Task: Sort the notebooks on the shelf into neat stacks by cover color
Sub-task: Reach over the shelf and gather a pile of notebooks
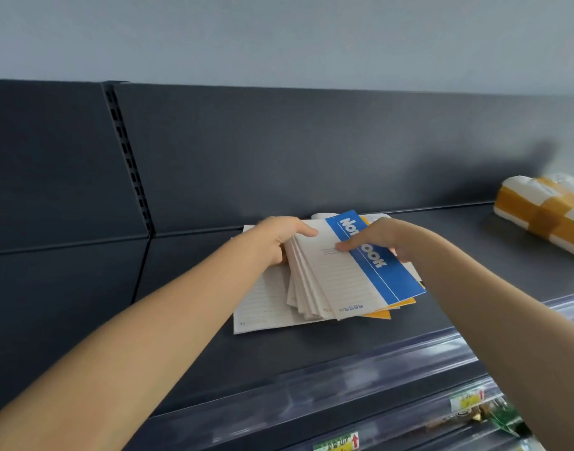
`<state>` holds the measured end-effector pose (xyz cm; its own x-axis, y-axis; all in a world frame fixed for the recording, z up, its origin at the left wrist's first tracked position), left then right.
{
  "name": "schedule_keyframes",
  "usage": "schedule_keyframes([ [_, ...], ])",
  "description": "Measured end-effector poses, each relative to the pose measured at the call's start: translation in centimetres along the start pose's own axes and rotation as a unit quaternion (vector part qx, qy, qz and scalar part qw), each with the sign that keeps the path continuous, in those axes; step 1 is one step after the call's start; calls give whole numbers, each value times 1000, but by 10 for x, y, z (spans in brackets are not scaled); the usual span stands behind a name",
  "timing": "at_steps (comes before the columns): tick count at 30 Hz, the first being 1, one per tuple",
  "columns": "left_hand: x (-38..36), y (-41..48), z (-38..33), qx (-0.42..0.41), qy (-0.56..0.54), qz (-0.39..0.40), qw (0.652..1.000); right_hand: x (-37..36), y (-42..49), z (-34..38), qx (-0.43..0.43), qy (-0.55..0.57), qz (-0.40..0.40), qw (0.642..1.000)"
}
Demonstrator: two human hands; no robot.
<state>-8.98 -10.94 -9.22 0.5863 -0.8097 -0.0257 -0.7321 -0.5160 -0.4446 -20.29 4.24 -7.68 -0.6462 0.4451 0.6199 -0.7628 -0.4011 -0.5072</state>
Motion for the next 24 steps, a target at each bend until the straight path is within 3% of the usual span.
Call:
schedule_keyframes([
  [4,-16,-2,4,-14,30,43,999,-2,-3,6,8,-18,-33,999],
  [10,-22,1,-3,-14,-4,71,997,10,2,-5,-4,42,-68,997],
  [20,-29,0,-9,-57,-86,57,993,34,-12,-5,48,113,-129,984],
  [24,-14,-5,-22,-62,-106,40,992,37,-24,0,61,193,-122,972],
])
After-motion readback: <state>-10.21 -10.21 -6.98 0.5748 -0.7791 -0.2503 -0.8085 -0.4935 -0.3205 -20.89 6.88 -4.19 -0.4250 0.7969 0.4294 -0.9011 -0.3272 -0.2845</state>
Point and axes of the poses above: each hand's wrist, its own y-axis towards the middle knuckle, its own x-axis out of the back of the hand, z = x × y, the point moved 7 cm from there along y, towards the middle knuckle, and after that the axes turned 2 degrees about z, right-handed, at the moved point
